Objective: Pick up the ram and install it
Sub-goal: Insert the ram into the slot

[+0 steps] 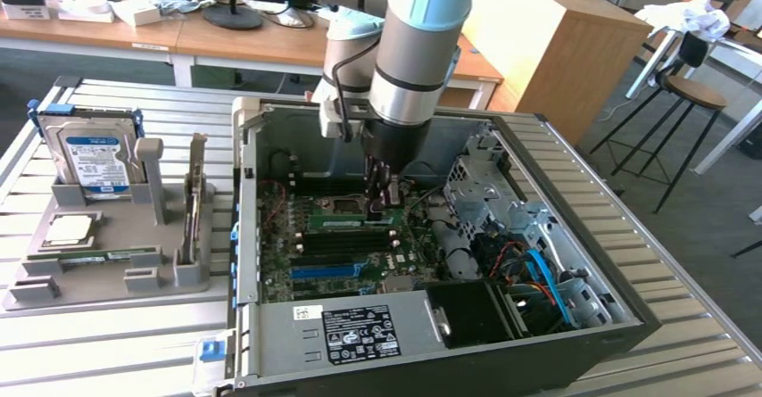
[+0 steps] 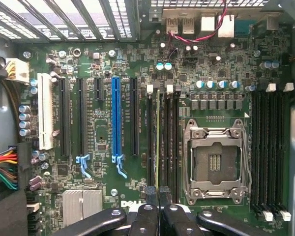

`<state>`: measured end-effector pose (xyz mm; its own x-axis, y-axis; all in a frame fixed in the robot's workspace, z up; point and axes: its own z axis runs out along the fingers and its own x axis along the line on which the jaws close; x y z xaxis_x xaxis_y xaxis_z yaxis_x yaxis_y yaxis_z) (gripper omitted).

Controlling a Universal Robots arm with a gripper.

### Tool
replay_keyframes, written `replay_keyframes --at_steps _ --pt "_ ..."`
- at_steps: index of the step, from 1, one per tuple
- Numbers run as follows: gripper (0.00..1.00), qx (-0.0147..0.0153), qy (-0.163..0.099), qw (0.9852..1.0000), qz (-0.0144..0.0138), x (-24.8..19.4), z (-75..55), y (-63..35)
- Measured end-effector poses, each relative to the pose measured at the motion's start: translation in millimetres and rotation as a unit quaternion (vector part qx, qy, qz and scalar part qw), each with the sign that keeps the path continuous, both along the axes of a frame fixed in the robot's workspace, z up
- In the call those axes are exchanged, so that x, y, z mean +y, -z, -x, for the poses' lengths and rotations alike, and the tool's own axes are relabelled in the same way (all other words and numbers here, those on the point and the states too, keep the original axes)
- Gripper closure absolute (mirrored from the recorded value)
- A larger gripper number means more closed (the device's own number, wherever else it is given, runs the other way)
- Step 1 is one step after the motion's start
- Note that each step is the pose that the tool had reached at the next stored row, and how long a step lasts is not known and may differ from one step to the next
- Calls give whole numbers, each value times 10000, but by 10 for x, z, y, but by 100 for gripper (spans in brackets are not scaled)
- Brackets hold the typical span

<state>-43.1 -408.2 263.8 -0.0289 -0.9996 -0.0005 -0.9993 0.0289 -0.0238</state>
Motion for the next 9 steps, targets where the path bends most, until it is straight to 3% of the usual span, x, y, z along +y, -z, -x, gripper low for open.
replay_keyframes --at_steps 9 --pt "89 0 0 10000 -1 -23 0 3"
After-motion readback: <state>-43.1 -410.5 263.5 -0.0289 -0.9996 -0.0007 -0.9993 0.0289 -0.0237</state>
